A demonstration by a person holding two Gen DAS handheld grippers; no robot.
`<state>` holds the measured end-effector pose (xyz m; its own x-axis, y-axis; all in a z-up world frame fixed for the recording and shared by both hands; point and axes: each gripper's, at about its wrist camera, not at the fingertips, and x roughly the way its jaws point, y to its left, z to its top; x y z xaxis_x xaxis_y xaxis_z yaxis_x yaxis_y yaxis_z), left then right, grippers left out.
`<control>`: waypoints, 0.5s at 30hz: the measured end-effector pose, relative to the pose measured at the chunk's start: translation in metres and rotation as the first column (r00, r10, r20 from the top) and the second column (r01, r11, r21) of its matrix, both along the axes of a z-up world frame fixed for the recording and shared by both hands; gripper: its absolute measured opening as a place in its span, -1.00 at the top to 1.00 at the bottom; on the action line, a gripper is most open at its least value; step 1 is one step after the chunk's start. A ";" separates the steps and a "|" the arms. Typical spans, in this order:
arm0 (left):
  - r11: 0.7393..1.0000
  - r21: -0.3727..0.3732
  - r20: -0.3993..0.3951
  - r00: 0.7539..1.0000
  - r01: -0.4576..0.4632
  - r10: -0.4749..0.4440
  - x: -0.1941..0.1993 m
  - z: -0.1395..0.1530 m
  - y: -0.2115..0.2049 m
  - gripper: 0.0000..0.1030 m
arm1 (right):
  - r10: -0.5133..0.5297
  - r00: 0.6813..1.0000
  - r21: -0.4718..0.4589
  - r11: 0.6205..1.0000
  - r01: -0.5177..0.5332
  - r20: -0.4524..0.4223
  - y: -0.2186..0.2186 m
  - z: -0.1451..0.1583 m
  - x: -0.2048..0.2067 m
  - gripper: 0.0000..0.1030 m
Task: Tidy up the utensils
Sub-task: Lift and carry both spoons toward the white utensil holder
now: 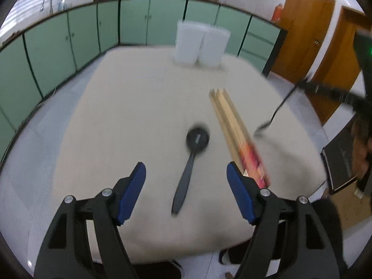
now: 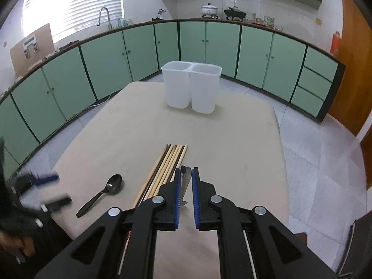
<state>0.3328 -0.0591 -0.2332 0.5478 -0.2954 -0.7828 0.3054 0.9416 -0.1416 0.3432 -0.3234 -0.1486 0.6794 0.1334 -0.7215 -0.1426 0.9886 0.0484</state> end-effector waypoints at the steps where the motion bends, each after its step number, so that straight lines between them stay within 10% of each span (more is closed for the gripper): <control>1: 1.000 0.005 -0.017 1.000 -0.005 0.005 -0.003 -0.008 0.001 -0.30 | 0.002 1.000 0.001 1.000 -0.002 -0.001 0.000 -0.001 -0.001 0.82; 11: 0.998 0.064 -0.032 0.999 -0.015 0.017 -0.010 -0.044 -0.003 0.06 | -0.006 1.000 0.022 1.000 0.006 0.003 0.002 -0.001 -0.008 0.82; 15: 0.999 0.047 -0.026 0.999 -0.016 0.018 -0.009 -0.044 -0.003 0.72 | -0.011 1.000 0.024 1.000 0.011 0.002 0.002 0.000 -0.007 0.82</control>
